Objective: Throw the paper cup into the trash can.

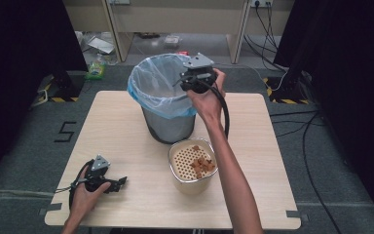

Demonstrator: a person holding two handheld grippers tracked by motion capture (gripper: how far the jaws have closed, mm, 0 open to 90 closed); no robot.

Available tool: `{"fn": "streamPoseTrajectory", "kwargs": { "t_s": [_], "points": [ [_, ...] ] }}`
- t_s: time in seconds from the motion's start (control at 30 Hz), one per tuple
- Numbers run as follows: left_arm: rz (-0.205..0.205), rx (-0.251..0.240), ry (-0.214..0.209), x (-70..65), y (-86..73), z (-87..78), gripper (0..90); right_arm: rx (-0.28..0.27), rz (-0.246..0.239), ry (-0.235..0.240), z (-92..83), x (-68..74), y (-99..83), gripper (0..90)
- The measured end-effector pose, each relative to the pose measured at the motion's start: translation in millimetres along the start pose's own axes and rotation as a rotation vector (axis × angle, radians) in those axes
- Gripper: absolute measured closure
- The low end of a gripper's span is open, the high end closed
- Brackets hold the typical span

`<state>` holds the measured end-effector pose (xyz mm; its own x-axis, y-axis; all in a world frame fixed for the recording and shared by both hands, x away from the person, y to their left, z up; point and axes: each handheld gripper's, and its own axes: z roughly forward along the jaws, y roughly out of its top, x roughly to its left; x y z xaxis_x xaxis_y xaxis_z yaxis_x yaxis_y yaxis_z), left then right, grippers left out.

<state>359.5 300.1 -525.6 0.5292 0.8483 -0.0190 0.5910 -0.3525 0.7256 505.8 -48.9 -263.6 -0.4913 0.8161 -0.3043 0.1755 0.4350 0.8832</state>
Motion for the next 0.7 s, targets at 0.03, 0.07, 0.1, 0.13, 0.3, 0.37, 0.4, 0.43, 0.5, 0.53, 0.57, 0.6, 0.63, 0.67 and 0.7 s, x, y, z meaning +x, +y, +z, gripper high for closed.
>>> {"fn": "streamPoseTrajectory", "kwargs": {
  "t_s": [0.03, 0.07, 0.1, 0.13, 0.3, 0.37, 0.4, 0.43, 0.5, 0.53, 0.57, 0.6, 0.63, 0.67, 0.7],
  "points": [
    [0.0, 0.0, 0.0, 0.0, 0.0, 0.0, 0.0, 0.004, 0.009, -0.002, -7.2, -8.6, -5.7, 42.9],
    [0.0, 0.0, 0.0, 0.0, 0.0, 0.0, 0.0, 0.006, 0.017, -0.002, -10.9, -13.0, -9.1, 42.4],
    [0.0, 0.0, 0.0, 0.0, 0.0, 0.0, 0.0, 0.006, 0.029, -0.002, -14.6, -17.5, -12.7, 42.2],
    [0.0, 0.0, 0.0, 0.0, 0.0, 0.0, 0.0, 0.001, 0.04, -0.008, -18.8, -21.7, -16.4, 41.8],
    [0.0, 0.0, 0.0, 0.0, 0.0, 0.0, 0.0, 0.001, 0.077, -0.009, -38.4, -37.0, -35.3, 39.2],
    [0.0, 0.001, 0.0, 0.0, 0.0, 0.0, 0.0, -0.001, 0.084, -0.012, -46.2, -40.9, -42.9, 38.6],
    [0.0, 0.001, 0.0, 0.0, 0.0, 0.0, 0.0, -0.001, 0.084, -0.012, -46.2, -40.9, -42.9, 38.6],
    [0.0, 0.001, 0.0, 0.0, 0.0, 0.0, 0.0, -0.001, 0.089, -0.014, -53.1, -44.5, -50.3, 38.1],
    [-0.001, 0.001, 0.0, -0.1, 0.0, 0.0, 0.0, 0.007, 0.096, -0.021, -59.4, -47.6, -58.0, 37.4],
    [-0.001, 0.001, 0.0, -0.1, 0.0, 0.0, 0.0, 0.011, 0.1, -0.02, -62.1, -49.0, -62.2, 37.3],
    [-0.002, -0.001, 0.0, -0.2, -0.1, 0.1, 0.0, 0.014, 0.102, -0.02, -64.9, -50.2, -66.7, 37.3],
    [-0.002, -0.001, 0.0, -0.2, -0.1, 0.1, 0.0, 0.014, 0.102, -0.02, -64.9, -50.2, -66.7, 37.3],
    [0.0, 0.001, 0.0, 0.0, 0.0, 0.0, 0.0, 0.017, 0.101, -0.023, -67.6, -51.0, -71.2, 37.2],
    [-0.002, 0.0, 0.0, -0.2, 0.0, 0.0, 0.0, 0.018, 0.105, -0.026, -72.8, -52.4, -81.0, 37.1],
    [-0.002, 0.0, 0.0, -0.2, 0.0, 0.0, 0.0, 0.018, 0.105, -0.026, -72.8, -52.4, -81.0, 37.1]
  ]
}}
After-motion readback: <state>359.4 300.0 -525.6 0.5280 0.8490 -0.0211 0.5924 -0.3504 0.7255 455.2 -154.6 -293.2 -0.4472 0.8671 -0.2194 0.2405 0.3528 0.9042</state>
